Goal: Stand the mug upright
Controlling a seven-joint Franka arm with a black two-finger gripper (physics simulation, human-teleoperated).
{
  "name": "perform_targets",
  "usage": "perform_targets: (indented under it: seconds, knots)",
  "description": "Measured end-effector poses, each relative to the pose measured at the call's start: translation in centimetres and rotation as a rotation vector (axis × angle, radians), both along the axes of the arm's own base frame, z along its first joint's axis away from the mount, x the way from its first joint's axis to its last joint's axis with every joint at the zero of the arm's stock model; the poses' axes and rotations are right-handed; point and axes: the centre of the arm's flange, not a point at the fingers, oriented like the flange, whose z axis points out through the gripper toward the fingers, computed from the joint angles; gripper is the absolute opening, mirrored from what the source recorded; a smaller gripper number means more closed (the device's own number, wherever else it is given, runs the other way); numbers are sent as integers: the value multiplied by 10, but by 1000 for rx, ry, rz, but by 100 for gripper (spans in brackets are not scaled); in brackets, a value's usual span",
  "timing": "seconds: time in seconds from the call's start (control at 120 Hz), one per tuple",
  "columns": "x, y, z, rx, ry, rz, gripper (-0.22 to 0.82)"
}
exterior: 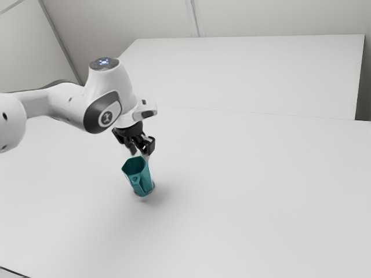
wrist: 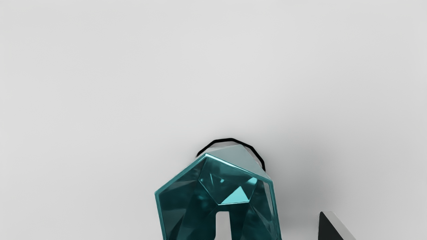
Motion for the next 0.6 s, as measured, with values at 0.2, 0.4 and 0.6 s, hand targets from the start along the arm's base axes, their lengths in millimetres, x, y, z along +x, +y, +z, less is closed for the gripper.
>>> perform_targets:
  seconds: [0.2,0.4,0.6]
  knots:
    - [32,-3,71,-25,-45,25,33]
    - [72,0,122,-85,16,76,50]
    - [105,-4,130,-97,91,91,56]
